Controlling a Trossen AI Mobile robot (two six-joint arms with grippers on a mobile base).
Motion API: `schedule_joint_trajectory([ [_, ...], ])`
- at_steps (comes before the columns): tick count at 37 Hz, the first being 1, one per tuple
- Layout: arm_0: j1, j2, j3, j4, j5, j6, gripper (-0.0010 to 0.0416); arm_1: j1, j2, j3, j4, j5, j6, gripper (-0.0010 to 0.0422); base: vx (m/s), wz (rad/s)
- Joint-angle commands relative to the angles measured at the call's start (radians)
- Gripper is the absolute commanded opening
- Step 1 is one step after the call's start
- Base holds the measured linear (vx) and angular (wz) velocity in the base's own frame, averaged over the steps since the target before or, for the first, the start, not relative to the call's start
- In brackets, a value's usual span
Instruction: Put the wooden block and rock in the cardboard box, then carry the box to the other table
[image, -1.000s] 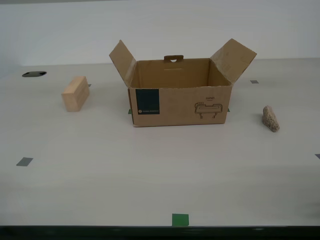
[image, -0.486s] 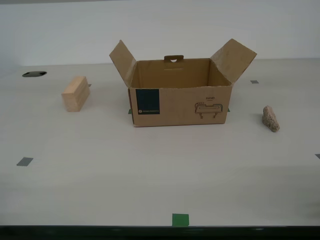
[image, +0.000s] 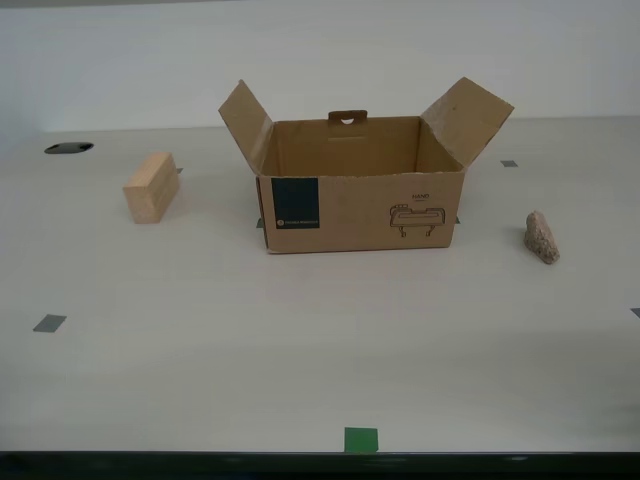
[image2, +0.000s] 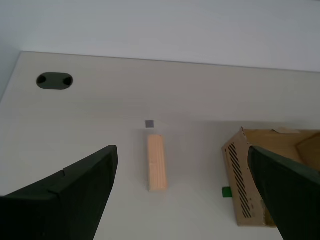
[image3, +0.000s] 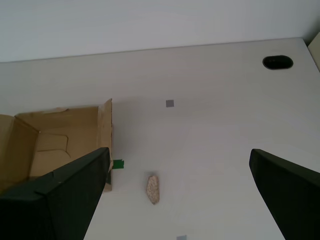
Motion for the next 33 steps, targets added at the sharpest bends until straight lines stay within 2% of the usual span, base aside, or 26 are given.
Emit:
schedule_joint_trajectory([
  [1, 0.0, 0.029, 0.05, -0.047, 0.0, 0.009, 0.0389, 0.0, 0.033, 0.043, -0.037, 0.016, 0.003, 0.0355, 0.0, 0.0],
  [10, 0.0, 0.119, 0.14, -0.198, 0.0, 0.018, 0.0389, -0.001, 0.105, 0.141, -0.148, 0.015, 0.005, 0.0355, 0.0, 0.0],
  [23, 0.001, 0.197, 0.137, -0.256, 0.0, 0.021, 0.039, -0.005, 0.207, 0.269, -0.289, 0.014, 0.025, 0.0355, 0.0, 0.0],
  [33, 0.002, 0.219, 0.137, -0.274, -0.008, 0.021, 0.039, -0.007, 0.229, 0.297, -0.303, 0.014, 0.05, 0.0355, 0.0, 0.0],
])
